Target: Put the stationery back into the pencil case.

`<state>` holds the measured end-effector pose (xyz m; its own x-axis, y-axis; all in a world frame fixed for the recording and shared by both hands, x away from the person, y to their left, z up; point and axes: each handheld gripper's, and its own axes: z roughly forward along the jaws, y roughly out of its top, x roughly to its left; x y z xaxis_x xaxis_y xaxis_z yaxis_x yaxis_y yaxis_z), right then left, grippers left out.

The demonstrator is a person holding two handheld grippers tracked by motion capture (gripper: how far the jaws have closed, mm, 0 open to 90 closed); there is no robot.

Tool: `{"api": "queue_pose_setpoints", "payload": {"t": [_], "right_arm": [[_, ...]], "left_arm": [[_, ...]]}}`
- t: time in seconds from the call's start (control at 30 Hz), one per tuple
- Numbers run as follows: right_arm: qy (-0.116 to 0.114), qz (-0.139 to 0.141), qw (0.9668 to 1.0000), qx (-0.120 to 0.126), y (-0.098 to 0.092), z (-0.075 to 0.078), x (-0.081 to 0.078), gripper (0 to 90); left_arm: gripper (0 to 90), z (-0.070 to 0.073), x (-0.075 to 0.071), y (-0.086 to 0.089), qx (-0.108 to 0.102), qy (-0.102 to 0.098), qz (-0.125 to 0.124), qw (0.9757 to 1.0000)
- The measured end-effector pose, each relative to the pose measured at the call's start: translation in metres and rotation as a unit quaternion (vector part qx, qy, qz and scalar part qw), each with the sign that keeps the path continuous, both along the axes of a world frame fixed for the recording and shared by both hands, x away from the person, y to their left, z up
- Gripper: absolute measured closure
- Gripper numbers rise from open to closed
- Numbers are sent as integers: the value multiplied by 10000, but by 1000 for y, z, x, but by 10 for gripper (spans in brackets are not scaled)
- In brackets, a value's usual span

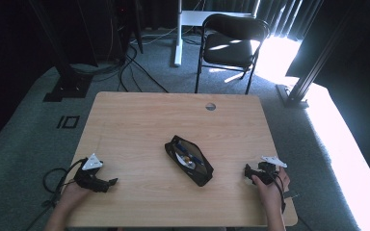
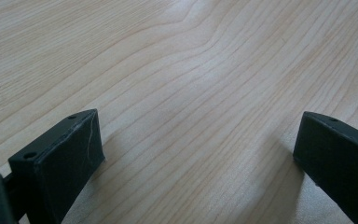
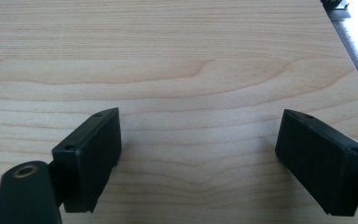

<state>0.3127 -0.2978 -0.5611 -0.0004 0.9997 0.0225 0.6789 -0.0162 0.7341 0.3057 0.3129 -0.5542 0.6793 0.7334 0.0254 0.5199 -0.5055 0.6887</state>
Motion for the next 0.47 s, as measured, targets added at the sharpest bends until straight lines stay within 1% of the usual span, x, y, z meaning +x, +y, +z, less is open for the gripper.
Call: {"api": "queue_pose_setpoints", "payload": {"t": [0.47], "right_arm": [[11,45,10000,1,0,0,0,123]], "left_arm": [[15,0,0,0,5,-2,0,10000]]}}
